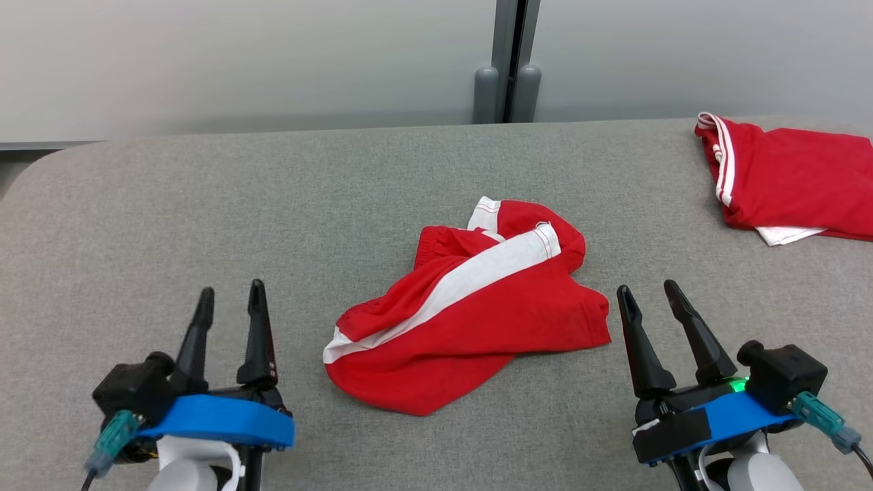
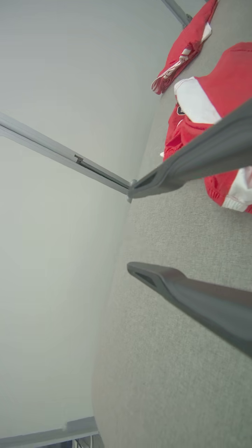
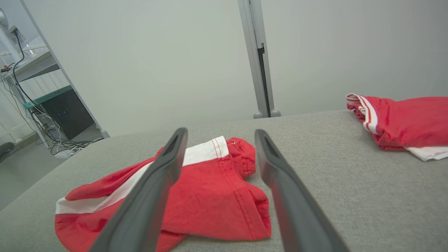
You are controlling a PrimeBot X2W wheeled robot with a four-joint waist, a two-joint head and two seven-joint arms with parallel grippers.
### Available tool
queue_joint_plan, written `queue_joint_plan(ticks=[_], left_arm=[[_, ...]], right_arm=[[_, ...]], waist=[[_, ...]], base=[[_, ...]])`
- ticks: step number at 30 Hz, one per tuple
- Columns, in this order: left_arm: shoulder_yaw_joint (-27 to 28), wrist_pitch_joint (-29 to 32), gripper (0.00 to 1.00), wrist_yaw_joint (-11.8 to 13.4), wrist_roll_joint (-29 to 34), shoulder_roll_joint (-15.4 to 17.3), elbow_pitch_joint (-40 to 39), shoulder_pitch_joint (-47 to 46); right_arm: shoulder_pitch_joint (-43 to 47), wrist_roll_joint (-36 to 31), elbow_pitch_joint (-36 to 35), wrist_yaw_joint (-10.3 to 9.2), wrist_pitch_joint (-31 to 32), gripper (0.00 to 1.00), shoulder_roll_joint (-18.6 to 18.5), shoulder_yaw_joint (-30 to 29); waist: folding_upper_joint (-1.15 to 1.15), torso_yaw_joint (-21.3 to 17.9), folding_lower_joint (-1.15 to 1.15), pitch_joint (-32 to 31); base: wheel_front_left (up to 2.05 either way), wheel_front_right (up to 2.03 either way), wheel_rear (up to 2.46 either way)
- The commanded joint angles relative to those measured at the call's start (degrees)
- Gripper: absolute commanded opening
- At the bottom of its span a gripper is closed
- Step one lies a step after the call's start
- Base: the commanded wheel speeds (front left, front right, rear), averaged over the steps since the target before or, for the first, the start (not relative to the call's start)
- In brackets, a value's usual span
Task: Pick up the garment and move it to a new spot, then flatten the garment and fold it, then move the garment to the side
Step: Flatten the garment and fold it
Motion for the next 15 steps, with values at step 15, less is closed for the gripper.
queue_joint_plan(ticks=[15], left_arm=[[11.04,-0.22,1.00,-6.75,18.92,-3.22,-0.08,5.99]], right_arm=[[0.27,-0.78,-0.94,0.01,1.96,1.00,-0.65,-1.23]], waist=[[0.00,0.10,0.00,-1.19]], base=[[0.00,0.00,0.00]])
